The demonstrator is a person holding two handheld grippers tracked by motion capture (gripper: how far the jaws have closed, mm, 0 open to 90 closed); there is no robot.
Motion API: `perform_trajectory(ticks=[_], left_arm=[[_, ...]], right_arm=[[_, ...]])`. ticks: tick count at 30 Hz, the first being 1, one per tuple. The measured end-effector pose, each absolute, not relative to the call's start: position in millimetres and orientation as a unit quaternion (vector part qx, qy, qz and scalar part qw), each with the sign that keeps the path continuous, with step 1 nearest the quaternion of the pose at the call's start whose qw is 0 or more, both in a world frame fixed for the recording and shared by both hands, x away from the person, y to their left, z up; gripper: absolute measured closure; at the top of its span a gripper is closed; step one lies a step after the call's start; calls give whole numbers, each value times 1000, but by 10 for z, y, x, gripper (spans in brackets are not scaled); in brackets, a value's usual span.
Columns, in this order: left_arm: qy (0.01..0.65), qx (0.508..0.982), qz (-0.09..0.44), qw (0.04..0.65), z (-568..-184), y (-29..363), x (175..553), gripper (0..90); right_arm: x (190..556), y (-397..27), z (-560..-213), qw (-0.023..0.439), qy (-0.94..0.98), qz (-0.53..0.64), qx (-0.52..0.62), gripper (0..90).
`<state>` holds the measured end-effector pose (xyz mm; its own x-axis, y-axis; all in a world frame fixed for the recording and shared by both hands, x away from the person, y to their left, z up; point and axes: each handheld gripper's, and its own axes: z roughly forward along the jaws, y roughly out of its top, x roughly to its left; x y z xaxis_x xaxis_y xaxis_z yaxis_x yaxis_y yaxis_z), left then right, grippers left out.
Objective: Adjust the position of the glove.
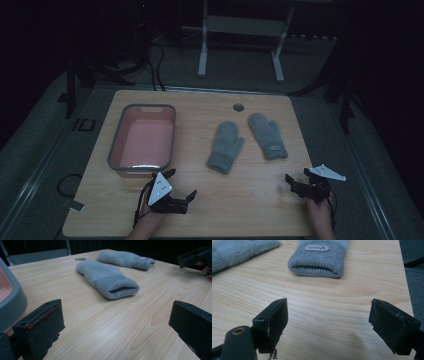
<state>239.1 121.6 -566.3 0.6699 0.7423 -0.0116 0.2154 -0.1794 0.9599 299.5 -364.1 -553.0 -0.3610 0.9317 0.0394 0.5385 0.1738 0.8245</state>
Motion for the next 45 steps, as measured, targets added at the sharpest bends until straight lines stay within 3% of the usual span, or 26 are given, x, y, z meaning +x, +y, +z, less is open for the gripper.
perform_trajectory(ticks=[7,17,24,35,45], left_arm=[[325,733,240,548,-5664,1207,2389,1],[327,733,240,547,-5658,1213,2388,1],[327,733,239,547,-5656,1217,2383,1],[326,734,236,547,-5653,1215,2380,1],[322,735,234,548,-5649,1214,2376,1]], right_arm=[[2974,-3680,-5534,261,713,408,507,156],[3053,-3582,-5440,229,729,420,489,151],[3244,-3416,-5281,255,748,405,459,135],[3587,-3007,-4984,224,772,438,403,139],[3896,-2493,-4903,157,811,442,348,142]])
